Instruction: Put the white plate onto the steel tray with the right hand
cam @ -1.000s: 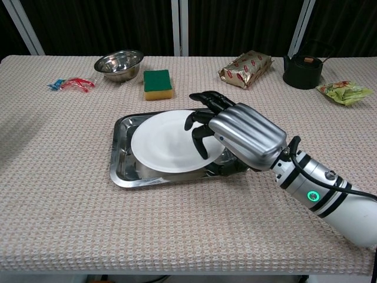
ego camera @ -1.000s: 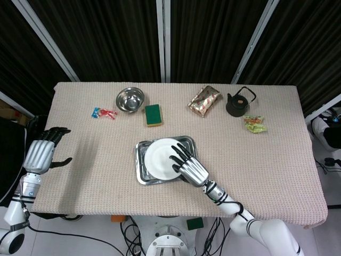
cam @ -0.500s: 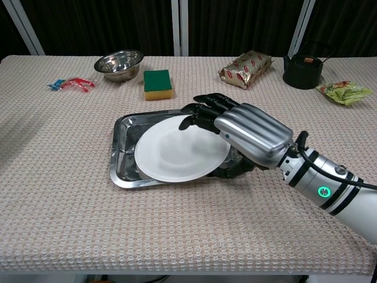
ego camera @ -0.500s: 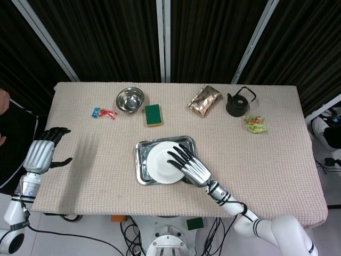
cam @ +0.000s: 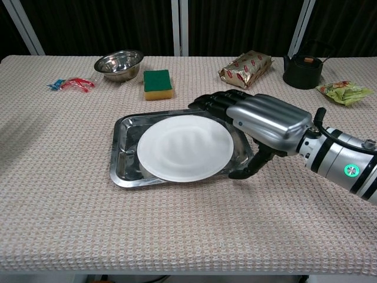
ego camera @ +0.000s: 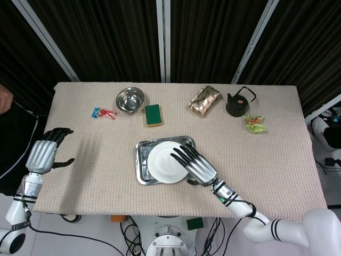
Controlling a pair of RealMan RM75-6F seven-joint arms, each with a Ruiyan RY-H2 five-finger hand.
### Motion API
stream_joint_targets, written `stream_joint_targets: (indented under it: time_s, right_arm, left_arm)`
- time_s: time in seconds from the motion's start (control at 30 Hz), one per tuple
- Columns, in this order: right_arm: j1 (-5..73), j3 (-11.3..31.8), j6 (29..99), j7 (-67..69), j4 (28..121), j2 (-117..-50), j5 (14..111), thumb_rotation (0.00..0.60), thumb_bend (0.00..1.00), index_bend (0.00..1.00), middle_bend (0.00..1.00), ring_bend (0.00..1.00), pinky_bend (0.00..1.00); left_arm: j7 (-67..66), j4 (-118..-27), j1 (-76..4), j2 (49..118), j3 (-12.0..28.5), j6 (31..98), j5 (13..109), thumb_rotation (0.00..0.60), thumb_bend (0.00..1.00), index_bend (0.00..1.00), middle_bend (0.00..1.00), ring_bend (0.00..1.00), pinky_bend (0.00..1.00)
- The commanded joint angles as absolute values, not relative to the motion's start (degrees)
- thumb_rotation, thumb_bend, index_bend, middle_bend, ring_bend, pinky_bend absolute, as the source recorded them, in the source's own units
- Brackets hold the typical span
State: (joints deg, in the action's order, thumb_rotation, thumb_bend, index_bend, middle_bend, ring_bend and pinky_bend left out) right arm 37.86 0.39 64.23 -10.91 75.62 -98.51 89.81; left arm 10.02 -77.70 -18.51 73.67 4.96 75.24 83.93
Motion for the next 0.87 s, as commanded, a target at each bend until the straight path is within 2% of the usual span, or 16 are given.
stream_joint_targets:
  time_s: [0.03, 0.17, 0.33, 0.53, 0.67, 0.77, 0.8, 0.87]
  right_arm:
    - [37.3, 1.4, 62.9, -13.0, 79.8, -95.3, 87.8, 0.6, 0.0, 0.0, 0.0, 0.0, 0.0]
    - [34.8, -0.2, 67.1, -13.2, 83.5, -90.8, 90.2, 0.6, 0.0, 0.0, 0.0, 0.0, 0.0]
    - [27.4, -3.5, 77.4, -15.8, 87.5, -81.9, 92.5, 0.6, 0.0, 0.0, 0.0, 0.0, 0.0]
    - [16.6, -4.3, 89.0, -17.4, 83.5, -75.7, 88.3, 0.6, 0.0, 0.0, 0.0, 0.0, 0.0]
    - [11.7, -3.1, 90.8, -11.6, 79.9, -74.2, 82.8, 0.6, 0.02, 0.0, 0.0, 0.0, 0.0]
    - [9.1, -2.5, 91.4, -7.7, 78.8, -73.6, 80.7, 0.6, 0.05, 0.0, 0.0, 0.0, 0.0]
    - [8.6, -2.3, 91.4, -7.1, 78.6, -73.4, 80.2, 0.6, 0.05, 0.0, 0.0, 0.0, 0.0]
    - [7.7, -1.8, 91.1, -6.3, 78.7, -72.9, 79.4, 0.6, 0.05, 0.0, 0.0, 0.0, 0.0]
  left_arm:
    - [9.8, -78.0, -18.4, 73.6, 4.9, 75.5, 84.0, 0.6, 0.11, 0.21, 0.19, 0.15, 0.2]
    - [9.3, -78.6, -17.9, 73.2, 4.8, 76.2, 84.2, 0.6, 0.11, 0.21, 0.2, 0.15, 0.2]
    - [8.6, -79.5, -16.6, 72.6, 4.1, 78.8, 85.5, 0.6, 0.11, 0.21, 0.19, 0.15, 0.2]
    - [7.0, -78.9, -13.5, 72.2, 1.0, 82.8, 88.8, 0.6, 0.11, 0.21, 0.2, 0.15, 0.19]
    - [4.7, -77.0, -10.9, 72.5, -1.7, 85.6, 91.4, 0.593, 0.11, 0.21, 0.19, 0.14, 0.19]
    - [2.2, -76.7, -9.1, 71.8, -2.9, 87.3, 92.2, 0.539, 0.11, 0.21, 0.18, 0.13, 0.18]
    - [1.5, -76.7, -8.7, 71.7, -2.9, 88.0, 92.2, 0.498, 0.11, 0.2, 0.17, 0.11, 0.17]
    - [0.0, -76.7, -7.7, 71.4, -2.7, 89.9, 92.5, 0.459, 0.11, 0.19, 0.16, 0.1, 0.17]
